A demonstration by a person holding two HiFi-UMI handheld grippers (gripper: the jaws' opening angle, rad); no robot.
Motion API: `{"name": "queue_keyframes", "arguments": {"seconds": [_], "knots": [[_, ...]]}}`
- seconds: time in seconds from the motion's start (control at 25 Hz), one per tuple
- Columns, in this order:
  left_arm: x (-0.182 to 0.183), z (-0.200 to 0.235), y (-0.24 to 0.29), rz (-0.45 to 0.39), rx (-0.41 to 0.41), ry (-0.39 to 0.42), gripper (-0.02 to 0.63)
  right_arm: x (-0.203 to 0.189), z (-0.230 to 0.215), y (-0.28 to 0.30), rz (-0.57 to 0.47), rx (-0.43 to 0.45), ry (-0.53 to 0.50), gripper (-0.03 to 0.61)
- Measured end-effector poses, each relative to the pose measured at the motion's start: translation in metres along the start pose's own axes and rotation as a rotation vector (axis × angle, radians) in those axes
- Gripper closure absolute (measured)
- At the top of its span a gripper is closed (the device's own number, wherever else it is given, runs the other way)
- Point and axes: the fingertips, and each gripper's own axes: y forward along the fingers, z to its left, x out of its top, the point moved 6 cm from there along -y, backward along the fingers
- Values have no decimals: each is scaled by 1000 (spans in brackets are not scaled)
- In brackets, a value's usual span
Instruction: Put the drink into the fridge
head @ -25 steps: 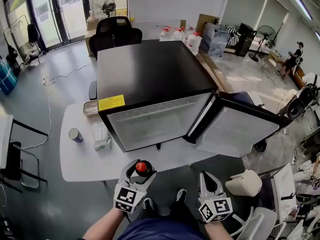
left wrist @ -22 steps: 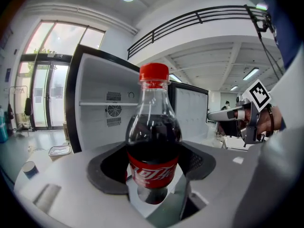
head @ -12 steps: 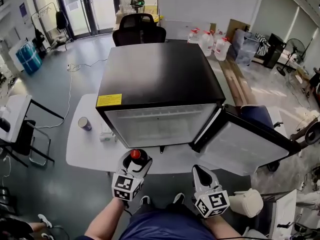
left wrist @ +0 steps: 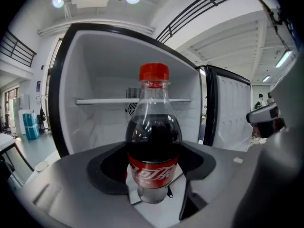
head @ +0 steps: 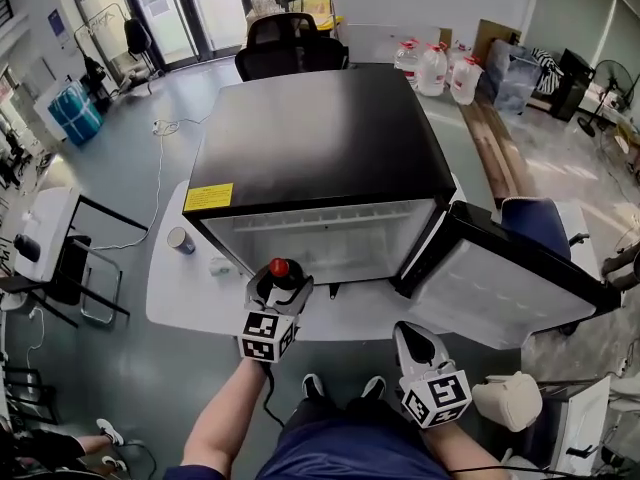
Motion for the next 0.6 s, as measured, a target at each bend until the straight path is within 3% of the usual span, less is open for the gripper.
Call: {"name": "queue_keyframes", "arguments": {"seconds": [0.6], "knots": [[-10, 24, 88, 56, -86, 36, 302, -23, -3, -26, -7, -233, 90, 574]]}}
